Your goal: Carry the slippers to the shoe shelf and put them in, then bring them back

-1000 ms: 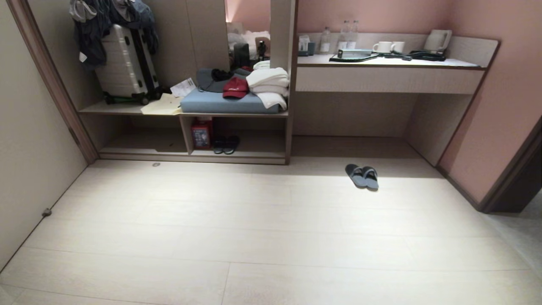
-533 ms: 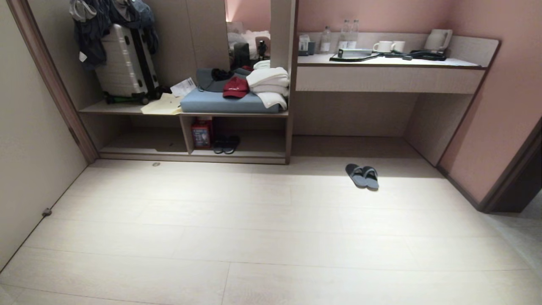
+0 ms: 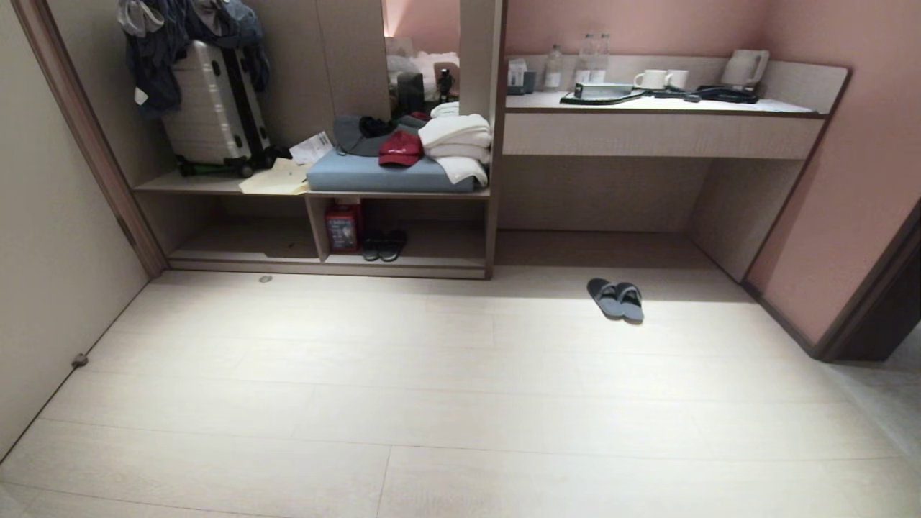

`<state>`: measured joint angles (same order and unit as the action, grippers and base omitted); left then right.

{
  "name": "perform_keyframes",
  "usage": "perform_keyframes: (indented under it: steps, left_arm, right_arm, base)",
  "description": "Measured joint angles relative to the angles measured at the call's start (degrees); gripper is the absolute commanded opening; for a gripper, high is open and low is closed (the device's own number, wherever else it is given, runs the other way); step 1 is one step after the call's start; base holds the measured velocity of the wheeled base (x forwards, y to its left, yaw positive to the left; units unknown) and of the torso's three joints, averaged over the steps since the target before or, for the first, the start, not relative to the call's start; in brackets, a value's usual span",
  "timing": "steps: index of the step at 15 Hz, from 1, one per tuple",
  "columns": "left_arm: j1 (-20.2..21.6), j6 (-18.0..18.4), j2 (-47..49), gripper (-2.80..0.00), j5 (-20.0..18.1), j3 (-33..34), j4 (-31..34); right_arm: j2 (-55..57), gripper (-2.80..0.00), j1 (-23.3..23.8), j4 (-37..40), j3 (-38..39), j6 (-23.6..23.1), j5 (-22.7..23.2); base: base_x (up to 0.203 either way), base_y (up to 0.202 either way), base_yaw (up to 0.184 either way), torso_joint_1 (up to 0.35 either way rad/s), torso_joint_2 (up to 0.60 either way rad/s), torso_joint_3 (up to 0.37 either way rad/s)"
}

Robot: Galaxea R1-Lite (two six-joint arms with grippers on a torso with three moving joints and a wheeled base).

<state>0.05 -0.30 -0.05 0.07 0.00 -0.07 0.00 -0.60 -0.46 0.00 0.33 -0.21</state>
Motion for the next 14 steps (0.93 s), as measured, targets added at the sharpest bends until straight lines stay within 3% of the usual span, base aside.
perform_keyframes:
  steps: [14]
  left_arm:
    - [0.0,-0.2,0.0,-2.80,0.0,0.0,0.0]
  right_arm:
    - [0.0,-2.80,0.0,0.1,0.0,0.1,-0.4]
  base:
    - [0.000,0.000,0.000,0.000,0.00,0.000]
